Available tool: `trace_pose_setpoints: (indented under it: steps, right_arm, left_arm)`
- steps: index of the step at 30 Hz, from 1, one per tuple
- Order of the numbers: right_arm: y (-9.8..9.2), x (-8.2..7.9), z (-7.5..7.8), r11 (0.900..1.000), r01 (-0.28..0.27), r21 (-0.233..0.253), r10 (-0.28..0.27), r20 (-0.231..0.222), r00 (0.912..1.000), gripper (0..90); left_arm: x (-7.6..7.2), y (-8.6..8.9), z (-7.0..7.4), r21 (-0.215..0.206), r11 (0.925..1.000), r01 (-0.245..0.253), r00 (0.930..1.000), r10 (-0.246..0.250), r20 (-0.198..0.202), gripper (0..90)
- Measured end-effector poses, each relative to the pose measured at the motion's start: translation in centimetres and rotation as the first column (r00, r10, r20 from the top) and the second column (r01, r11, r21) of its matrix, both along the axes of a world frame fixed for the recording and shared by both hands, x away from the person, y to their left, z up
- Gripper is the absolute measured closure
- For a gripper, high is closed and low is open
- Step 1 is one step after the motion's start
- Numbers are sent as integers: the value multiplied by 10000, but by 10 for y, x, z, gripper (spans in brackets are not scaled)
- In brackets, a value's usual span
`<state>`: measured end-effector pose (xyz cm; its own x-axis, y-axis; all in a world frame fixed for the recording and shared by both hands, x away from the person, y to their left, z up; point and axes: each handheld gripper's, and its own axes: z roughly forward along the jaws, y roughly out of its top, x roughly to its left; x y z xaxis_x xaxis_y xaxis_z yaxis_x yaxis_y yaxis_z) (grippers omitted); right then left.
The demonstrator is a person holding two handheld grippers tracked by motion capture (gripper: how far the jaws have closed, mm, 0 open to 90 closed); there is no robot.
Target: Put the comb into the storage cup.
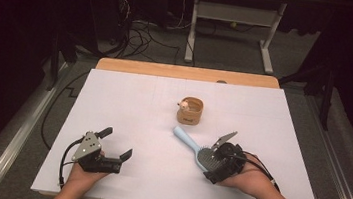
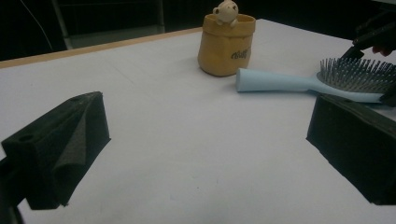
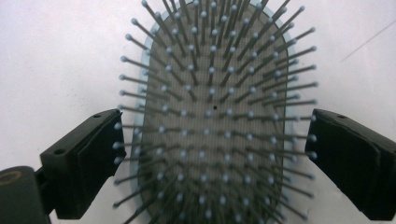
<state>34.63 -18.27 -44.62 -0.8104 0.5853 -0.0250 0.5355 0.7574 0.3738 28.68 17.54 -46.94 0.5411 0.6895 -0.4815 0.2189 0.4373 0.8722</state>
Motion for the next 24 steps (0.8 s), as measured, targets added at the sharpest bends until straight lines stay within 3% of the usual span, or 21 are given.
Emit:
trace_pose_setpoints:
  steps: [8,11,24]
  right_arm:
    - [6,4,0,10000,-24,-48,24,-122,9999,113]
    - [7,4,1,9999,-117,-45,117,78,9999,152]
    - [12,7,-1,9986,-320,-424,314,-152,9994,163]
  left_arm:
    - [0,1,0,6,10000,-6,10000,6,10,2]
    - [0,0,0,12,10000,-10,10000,10,17,2]
    - [1,2,0,-3,9999,-102,9999,102,80,3]
